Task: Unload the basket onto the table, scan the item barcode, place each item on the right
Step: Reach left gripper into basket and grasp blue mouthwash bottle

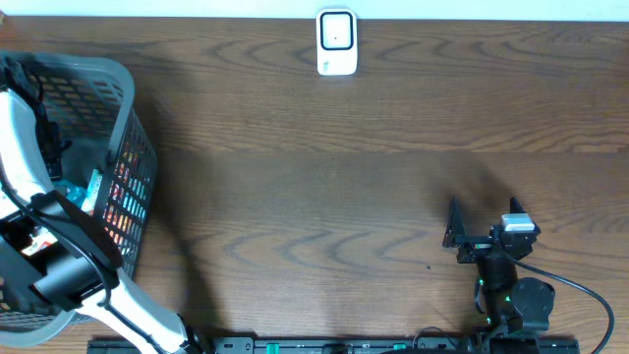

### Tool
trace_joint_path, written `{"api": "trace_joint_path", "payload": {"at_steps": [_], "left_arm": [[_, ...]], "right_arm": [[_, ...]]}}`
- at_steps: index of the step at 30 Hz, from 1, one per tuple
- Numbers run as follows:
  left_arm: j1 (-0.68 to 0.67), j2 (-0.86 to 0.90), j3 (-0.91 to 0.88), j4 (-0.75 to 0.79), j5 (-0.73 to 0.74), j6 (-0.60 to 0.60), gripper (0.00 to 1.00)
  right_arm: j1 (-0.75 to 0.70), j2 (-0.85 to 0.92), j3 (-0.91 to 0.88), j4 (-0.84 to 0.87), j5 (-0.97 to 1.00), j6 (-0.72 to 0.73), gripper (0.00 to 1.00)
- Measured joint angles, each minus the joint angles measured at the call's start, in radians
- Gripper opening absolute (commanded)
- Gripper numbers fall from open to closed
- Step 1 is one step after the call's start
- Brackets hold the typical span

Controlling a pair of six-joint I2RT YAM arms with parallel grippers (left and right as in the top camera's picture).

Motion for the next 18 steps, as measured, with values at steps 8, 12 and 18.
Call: {"api": "trace_joint_path", "payload": {"at_steps": [8, 12, 18], "left_arm": [[0.029, 0.022, -0.020, 0.055, -0.013, 0.000, 0.98], [0.032, 0.017, -0.058, 0.111, -0.037, 0.000, 0.98], [0.033, -0.019, -0.121, 0.169, -0.078, 0.024, 0.58]], "right_arm": [[0.000, 0.000, 0.000, 0.000, 0.000, 0.000, 0.99], [0.000, 0.000, 0.000, 0.000, 0.000, 0.000, 0.99], [0.000, 0.000, 0.000, 0.000, 0.000, 0.000, 0.99]]}}
